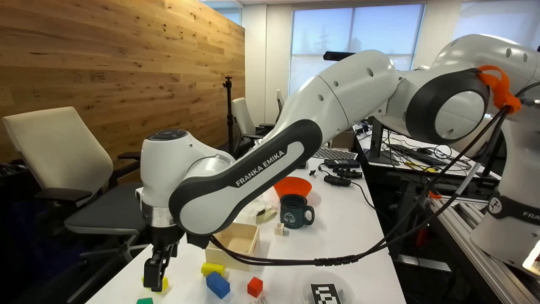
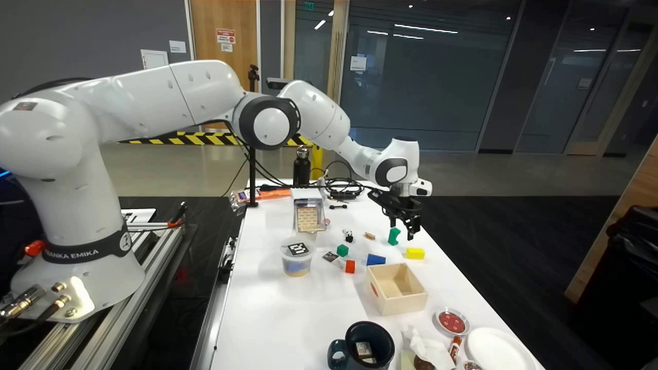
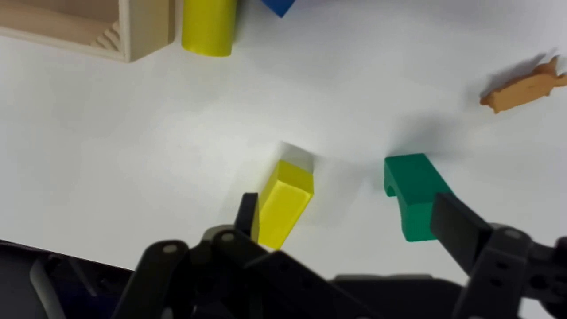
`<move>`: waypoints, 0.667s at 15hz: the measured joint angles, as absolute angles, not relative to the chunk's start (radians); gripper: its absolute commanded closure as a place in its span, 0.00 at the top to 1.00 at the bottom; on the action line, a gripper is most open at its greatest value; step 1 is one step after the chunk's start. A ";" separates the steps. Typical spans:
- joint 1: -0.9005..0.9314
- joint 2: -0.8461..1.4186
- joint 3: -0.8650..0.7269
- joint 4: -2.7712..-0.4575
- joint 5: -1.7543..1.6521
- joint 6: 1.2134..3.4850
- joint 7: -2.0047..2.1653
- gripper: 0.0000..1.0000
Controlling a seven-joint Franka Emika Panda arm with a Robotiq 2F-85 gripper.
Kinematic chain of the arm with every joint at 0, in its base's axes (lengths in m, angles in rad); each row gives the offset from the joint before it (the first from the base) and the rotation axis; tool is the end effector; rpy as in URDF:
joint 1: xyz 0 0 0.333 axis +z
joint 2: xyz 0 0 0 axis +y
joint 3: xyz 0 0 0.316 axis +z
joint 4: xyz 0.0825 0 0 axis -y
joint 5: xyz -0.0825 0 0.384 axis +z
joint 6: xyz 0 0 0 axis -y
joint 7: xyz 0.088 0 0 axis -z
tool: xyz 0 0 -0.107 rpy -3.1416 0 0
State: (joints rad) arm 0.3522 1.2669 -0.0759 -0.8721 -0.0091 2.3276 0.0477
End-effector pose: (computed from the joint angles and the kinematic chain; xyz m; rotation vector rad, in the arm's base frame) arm 0.7628 0.2446 0.1244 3.0502 0.4520 0.3105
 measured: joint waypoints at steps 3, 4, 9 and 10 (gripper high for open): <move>0.352 1.268 -0.062 -0.867 -0.009 2.304 -0.013 1.00; 0.352 1.268 -0.058 -0.866 -0.009 2.294 -0.033 1.00; 0.332 1.269 -0.008 -0.861 -0.007 2.259 -0.208 1.00; 0.326 1.269 0.006 -0.861 -0.006 2.259 -0.244 1.00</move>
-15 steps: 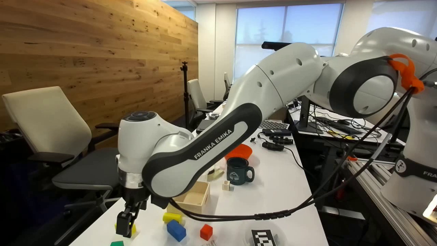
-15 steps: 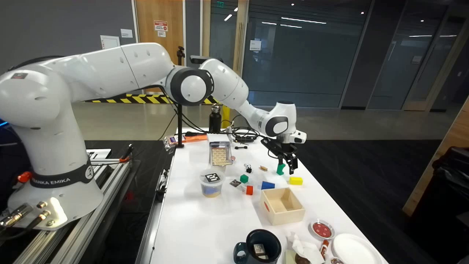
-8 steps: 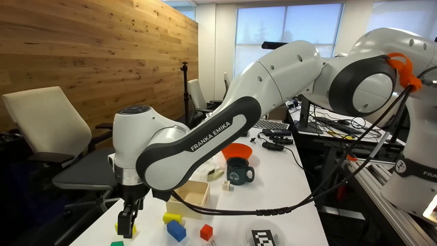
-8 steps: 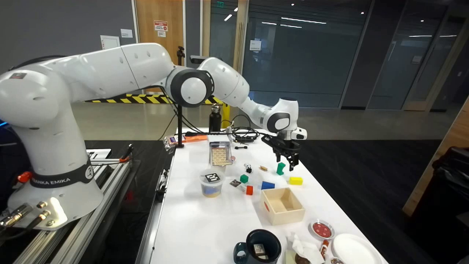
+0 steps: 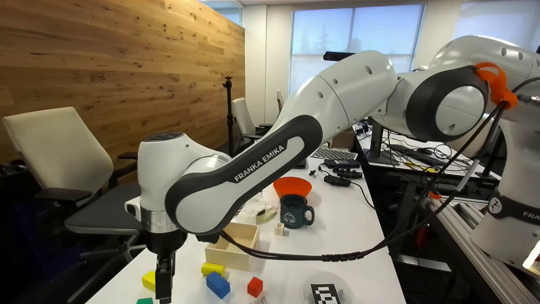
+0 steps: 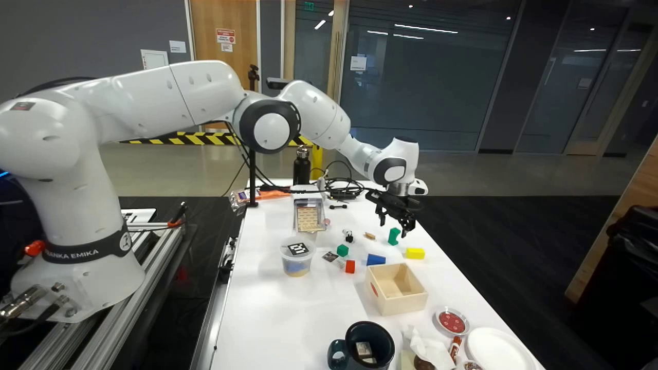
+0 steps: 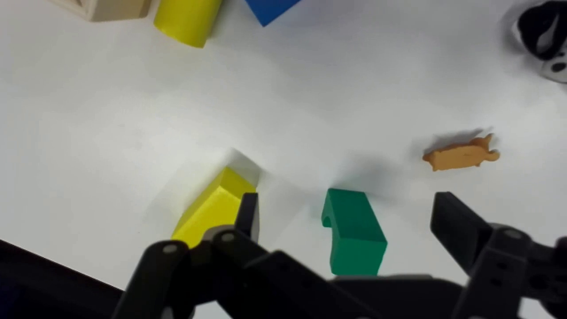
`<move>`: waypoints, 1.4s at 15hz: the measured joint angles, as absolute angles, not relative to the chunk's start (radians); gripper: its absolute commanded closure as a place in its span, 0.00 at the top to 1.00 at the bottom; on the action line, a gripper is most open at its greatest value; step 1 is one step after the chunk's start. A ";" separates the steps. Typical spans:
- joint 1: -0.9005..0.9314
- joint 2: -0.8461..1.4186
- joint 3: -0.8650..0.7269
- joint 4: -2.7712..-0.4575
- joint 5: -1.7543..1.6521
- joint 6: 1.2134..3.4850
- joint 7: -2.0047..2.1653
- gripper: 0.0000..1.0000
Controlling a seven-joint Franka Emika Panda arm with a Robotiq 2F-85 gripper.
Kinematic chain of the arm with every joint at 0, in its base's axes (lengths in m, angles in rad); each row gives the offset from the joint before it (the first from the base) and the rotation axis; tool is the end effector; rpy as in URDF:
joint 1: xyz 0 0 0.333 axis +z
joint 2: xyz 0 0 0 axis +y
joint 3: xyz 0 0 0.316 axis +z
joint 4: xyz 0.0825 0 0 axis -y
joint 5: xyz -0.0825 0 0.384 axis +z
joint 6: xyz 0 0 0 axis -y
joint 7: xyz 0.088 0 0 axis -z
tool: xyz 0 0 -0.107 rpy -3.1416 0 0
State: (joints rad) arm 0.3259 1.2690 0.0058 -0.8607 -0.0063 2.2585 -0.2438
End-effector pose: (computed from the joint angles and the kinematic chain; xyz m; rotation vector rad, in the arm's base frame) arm 0.7539 0.2573 0.1197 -3.0010 -0.8870 -0.2016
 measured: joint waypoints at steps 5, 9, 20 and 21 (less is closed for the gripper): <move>0.315 1.274 0.060 -0.858 -0.005 2.252 -0.358 1.00; 0.325 1.305 0.123 -0.809 -0.009 2.206 -0.375 1.00; 0.324 1.385 0.113 -0.578 -0.021 2.077 -0.457 1.00; 0.327 1.392 0.112 -0.564 -0.021 2.063 -0.457 1.00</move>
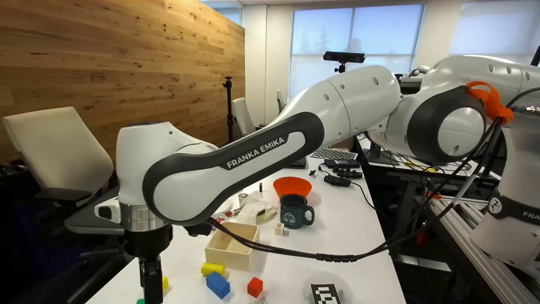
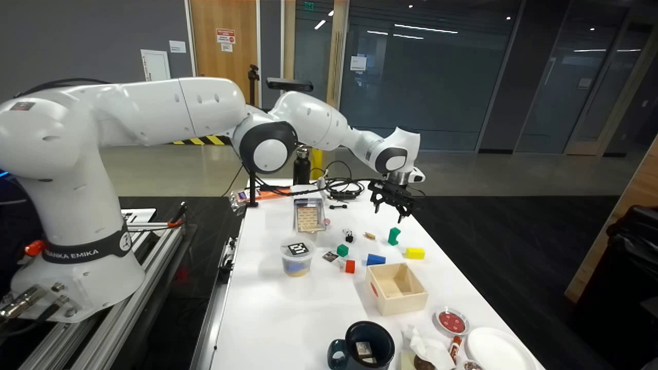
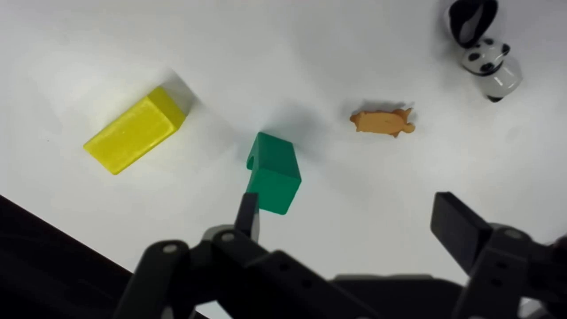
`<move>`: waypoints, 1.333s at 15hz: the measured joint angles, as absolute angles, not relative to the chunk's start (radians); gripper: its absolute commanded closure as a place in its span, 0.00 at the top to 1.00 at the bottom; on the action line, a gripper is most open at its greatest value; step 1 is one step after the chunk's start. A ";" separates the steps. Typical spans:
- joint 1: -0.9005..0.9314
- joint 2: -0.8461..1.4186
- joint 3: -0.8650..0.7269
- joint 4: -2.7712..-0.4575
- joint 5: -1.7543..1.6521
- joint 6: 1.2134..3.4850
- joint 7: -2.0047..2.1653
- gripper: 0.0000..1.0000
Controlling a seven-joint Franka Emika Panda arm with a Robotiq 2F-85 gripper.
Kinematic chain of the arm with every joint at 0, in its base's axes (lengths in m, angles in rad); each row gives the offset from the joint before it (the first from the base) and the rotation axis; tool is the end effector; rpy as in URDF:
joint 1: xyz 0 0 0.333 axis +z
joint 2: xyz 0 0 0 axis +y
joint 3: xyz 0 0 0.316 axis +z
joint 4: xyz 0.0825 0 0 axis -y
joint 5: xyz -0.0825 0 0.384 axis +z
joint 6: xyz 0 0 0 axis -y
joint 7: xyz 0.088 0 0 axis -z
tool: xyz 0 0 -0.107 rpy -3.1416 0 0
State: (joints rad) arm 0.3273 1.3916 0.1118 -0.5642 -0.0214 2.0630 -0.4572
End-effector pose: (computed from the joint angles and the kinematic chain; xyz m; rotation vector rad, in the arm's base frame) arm 0.7565 0.2947 0.1453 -2.8068 -1.1993 -0.1735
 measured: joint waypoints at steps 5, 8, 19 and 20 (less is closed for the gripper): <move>0.356 1.442 0.100 -0.502 -0.023 2.015 -0.457 1.00; 0.365 1.471 0.088 -0.467 -0.025 2.010 -0.457 1.00; 0.390 1.483 0.036 -0.458 -0.076 2.111 -0.457 1.00; 0.391 1.483 0.034 -0.461 -0.078 2.122 -0.457 1.00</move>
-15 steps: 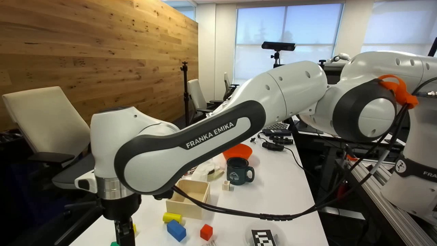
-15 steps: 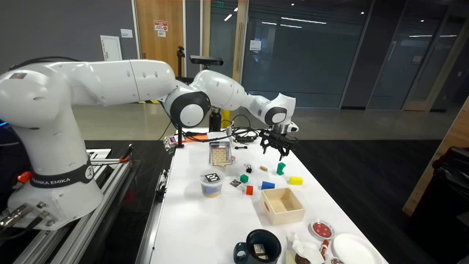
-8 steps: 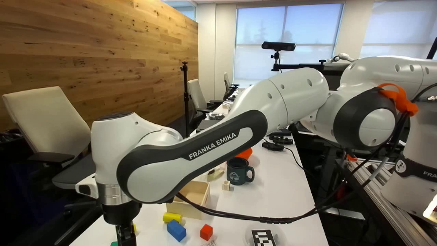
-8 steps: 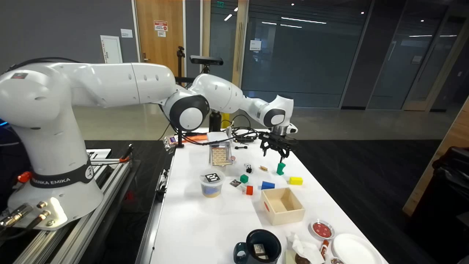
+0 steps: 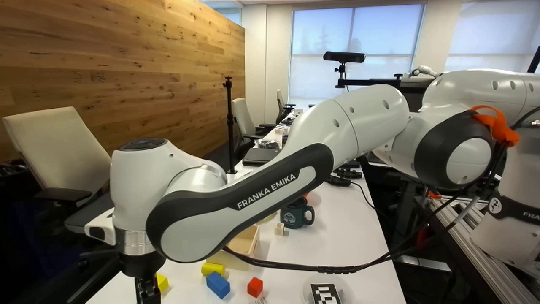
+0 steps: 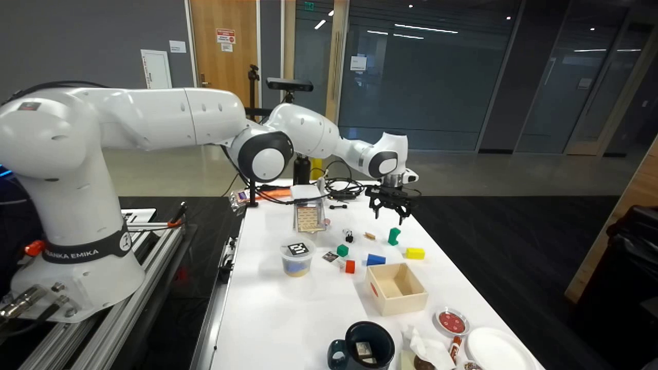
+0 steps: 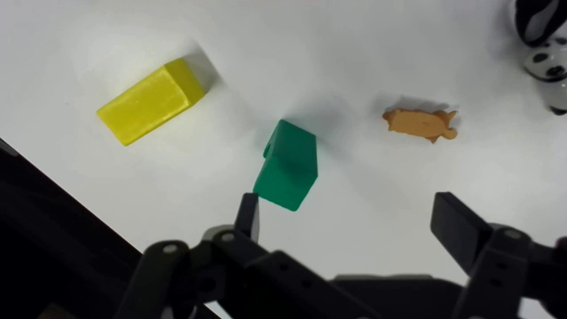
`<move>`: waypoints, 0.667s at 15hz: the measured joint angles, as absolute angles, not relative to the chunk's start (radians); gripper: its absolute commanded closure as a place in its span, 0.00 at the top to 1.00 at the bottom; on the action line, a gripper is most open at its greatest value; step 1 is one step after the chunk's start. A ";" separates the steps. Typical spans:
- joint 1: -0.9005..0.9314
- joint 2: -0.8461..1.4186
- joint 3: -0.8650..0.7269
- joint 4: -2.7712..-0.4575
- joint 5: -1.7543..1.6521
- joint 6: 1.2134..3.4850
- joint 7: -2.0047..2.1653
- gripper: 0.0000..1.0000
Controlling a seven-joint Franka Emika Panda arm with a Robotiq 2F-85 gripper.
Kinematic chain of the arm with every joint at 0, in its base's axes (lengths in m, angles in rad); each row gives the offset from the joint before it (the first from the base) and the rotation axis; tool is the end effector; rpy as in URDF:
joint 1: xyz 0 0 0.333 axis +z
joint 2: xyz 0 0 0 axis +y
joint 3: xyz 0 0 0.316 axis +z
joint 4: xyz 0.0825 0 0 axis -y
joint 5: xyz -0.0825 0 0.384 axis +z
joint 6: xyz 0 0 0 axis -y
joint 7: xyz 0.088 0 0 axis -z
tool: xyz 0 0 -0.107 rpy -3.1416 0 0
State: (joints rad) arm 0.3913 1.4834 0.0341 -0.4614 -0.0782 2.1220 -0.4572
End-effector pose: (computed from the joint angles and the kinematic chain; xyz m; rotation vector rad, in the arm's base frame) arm 0.7512 0.3164 0.1253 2.7914 1.3201 0.2732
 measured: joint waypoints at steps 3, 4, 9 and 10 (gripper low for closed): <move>0.396 1.485 0.021 -0.473 -0.079 2.151 -0.457 1.00; 0.397 1.486 0.015 -0.479 -0.079 2.163 -0.457 1.00; 0.400 1.486 -0.006 -0.510 -0.079 2.212 -0.456 1.00; 0.400 1.486 -0.007 -0.515 -0.079 2.220 -0.456 1.00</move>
State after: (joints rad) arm 0.3996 1.4864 -0.0074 -0.5147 -0.0792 2.2200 -0.4557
